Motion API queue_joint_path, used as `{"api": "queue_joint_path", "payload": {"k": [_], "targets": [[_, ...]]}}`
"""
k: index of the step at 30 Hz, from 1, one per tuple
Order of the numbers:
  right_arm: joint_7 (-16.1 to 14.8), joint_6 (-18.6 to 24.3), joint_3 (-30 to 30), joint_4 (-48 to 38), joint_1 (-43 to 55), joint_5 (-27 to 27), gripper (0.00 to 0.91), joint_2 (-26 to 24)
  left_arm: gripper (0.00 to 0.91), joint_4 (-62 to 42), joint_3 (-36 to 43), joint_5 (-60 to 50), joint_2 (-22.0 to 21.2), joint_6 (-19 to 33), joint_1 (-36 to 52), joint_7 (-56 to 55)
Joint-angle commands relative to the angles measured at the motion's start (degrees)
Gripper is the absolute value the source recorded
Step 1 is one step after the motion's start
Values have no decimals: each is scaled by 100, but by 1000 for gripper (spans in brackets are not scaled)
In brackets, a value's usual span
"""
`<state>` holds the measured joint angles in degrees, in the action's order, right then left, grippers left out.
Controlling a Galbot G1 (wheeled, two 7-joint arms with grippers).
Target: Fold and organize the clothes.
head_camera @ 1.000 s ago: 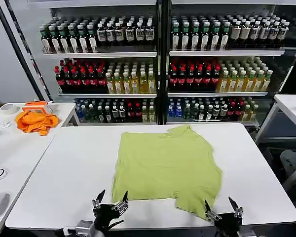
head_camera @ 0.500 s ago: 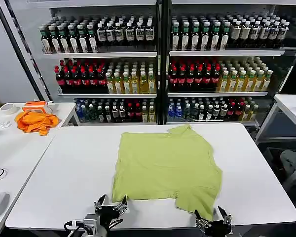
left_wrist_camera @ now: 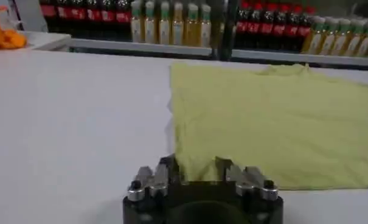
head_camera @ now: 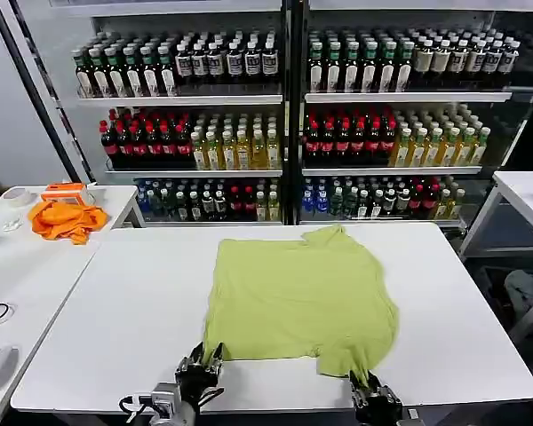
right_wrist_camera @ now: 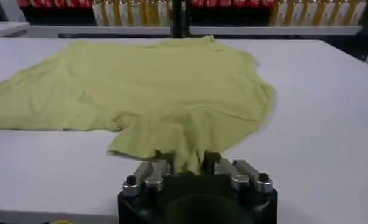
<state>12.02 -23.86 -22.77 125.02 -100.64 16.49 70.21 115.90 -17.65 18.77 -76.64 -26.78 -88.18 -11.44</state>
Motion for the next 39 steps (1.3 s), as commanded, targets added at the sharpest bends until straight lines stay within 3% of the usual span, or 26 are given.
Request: {"api": "queue_joint_path", "payload": {"k": [1, 12, 26, 33, 39], "targets": [[-47, 84, -64, 66, 33, 48, 0, 2, 10, -44, -28, 507, 31, 58, -83, 278], [-219, 368, -534, 642, -181, 317, 0, -136, 10, 820, -407, 957, 84, 247, -480, 334], [-228, 359, -1104, 1242, -248, 780, 0, -433, 10, 2186, -968, 1342, 161, 277, -1100, 319], [-198, 344, -950, 762, 496, 867, 0, -705, 20, 1772, -899, 1344, 354, 288, -710, 322], [-139, 258, -449, 99, 1500, 895, 0, -966, 20, 930, -736, 1315, 564, 344, -181, 300]]}}
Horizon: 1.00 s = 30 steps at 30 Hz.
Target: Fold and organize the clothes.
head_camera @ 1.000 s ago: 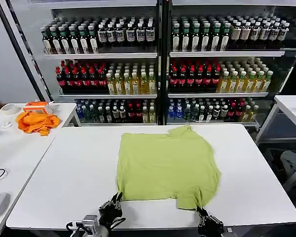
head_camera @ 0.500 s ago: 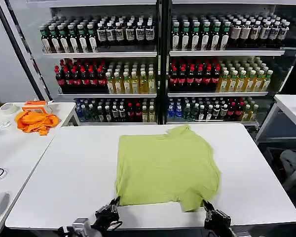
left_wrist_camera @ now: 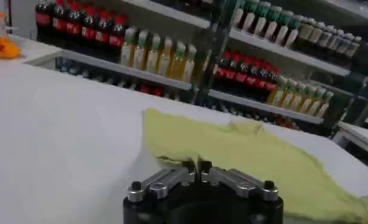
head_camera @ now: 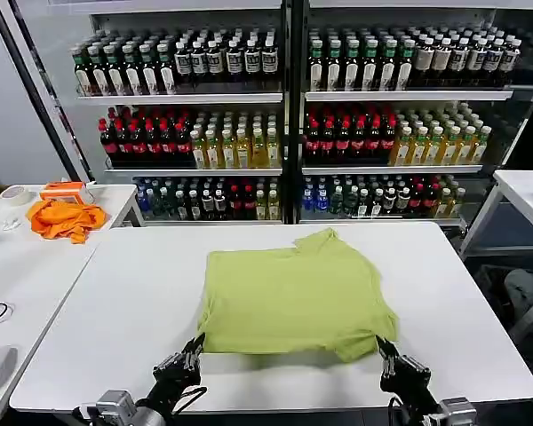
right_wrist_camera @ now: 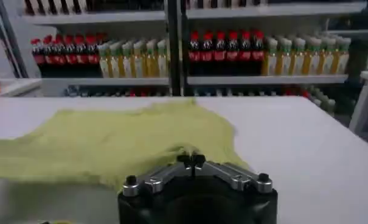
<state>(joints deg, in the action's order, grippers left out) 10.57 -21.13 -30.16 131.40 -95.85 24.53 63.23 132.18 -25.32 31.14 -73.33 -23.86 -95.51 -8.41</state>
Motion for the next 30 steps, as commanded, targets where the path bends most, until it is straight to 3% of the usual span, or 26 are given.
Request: {"api": "queue_joint_path", "payload": {"k": [1, 11, 22, 30], "targets": [[15, -40, 389, -708, 1143, 95, 0, -306, 20, -824, 61, 67, 254, 63, 626, -4], [32, -125, 1254, -1832, 2418, -91, 0, -277, 20, -2001, 334, 46, 338, 157, 1499, -48], [26, -97, 1481, -2534, 2809, -299, 0, -107, 20, -2670, 585, 97, 360, 238, 2306, -92], [18, -60, 1478, -2591, 2747, -396, 0, -2, 20, -2470, 609, 53, 314, 239, 2407, -115]]}}
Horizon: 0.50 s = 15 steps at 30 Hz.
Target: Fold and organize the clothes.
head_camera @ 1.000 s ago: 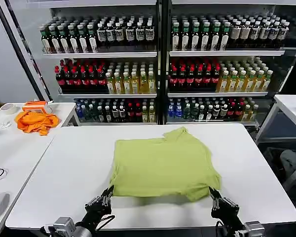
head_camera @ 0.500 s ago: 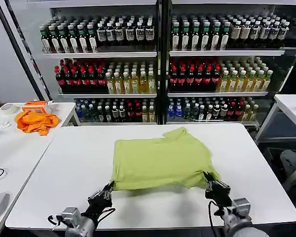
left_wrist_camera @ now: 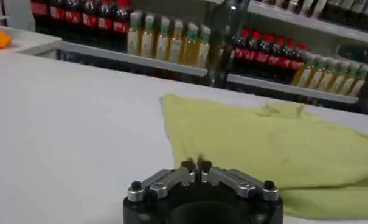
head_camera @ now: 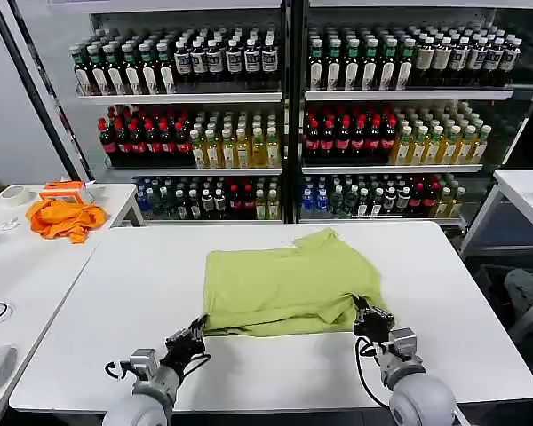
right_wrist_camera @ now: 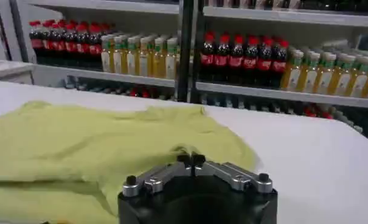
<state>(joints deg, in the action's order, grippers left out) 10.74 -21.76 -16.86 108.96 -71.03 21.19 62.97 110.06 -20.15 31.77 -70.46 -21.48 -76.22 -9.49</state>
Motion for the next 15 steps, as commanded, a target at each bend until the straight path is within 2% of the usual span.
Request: {"api": "queue_joint_path", "payload": {"k": [1, 5, 6, 7, 8, 9, 10, 15], "targets": [[1, 10, 136, -348, 249, -73, 0, 28, 20, -249, 114, -12, 51, 8, 495, 1], [10, 30, 111, -360, 212, -97, 0, 39, 20, -359, 197, -25, 48, 22, 609, 3], [13, 33, 109, -362, 211, -105, 0, 45, 50, -432, 223, -35, 38, 21, 633, 5], [23, 31, 106, -367, 210, -115, 262, 59, 191, -486, 251, -42, 18, 23, 656, 8], [33, 24, 106, -373, 211, -123, 645, 67, 302, -530, 269, -54, -1, 21, 663, 9], [51, 0, 105, -388, 215, -141, 907, 79, 484, -566, 300, -82, -15, 17, 670, 20], [57, -92, 103, -412, 219, -176, 907, 98, 897, -646, 338, -182, -37, 20, 674, 38], [-5, -276, 91, -373, 163, -257, 907, 103, 907, -743, 387, -515, -117, -4, 585, 39]]}}
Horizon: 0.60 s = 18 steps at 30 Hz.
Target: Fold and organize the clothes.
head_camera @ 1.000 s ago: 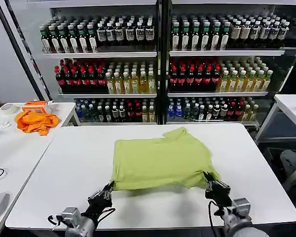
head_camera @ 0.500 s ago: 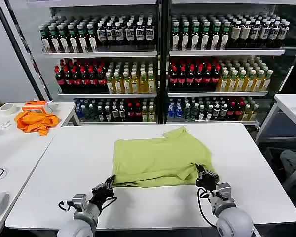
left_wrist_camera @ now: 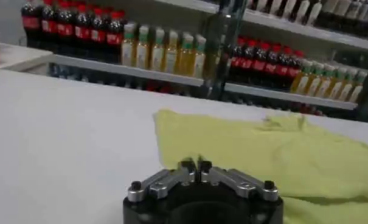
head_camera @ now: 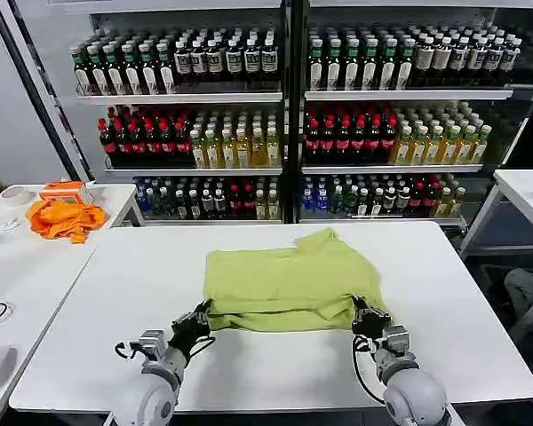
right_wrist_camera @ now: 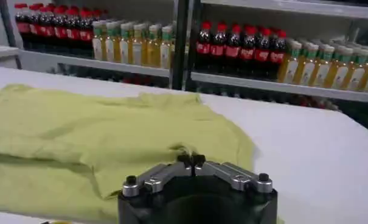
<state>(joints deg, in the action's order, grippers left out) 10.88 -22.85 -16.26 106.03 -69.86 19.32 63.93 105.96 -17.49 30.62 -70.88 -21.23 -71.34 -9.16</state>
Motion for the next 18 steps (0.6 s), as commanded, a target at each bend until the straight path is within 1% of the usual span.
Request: {"api": "queue_joint_path", "payload": {"k": [1, 4, 6, 9, 11, 13, 18], "targets": [[-63, -202, -6, -9, 0, -72, 907, -1, 907, -306, 92, -466, -107, -25, 59, -18], [-107, -232, -141, 142, -143, -116, 907, -18, 907, -152, 28, -466, -144, -35, -108, -41], [-101, -222, -179, 209, -212, -107, 907, -22, 907, -69, 9, -465, -151, -36, -202, -51], [-43, -153, -389, 361, -423, -135, 907, -31, 907, 48, -56, -486, -172, -37, -392, -85], [-31, -68, -507, 471, -581, -318, 907, -28, 907, 117, -134, -468, -188, -39, -507, -114], [-13, -22, -651, 660, -793, -361, 907, -31, 907, 223, -187, -435, -202, -40, -650, -120], [-23, -23, -918, 686, -935, -370, 907, -21, 907, 308, -168, -449, -263, -42, -794, -138]]}}
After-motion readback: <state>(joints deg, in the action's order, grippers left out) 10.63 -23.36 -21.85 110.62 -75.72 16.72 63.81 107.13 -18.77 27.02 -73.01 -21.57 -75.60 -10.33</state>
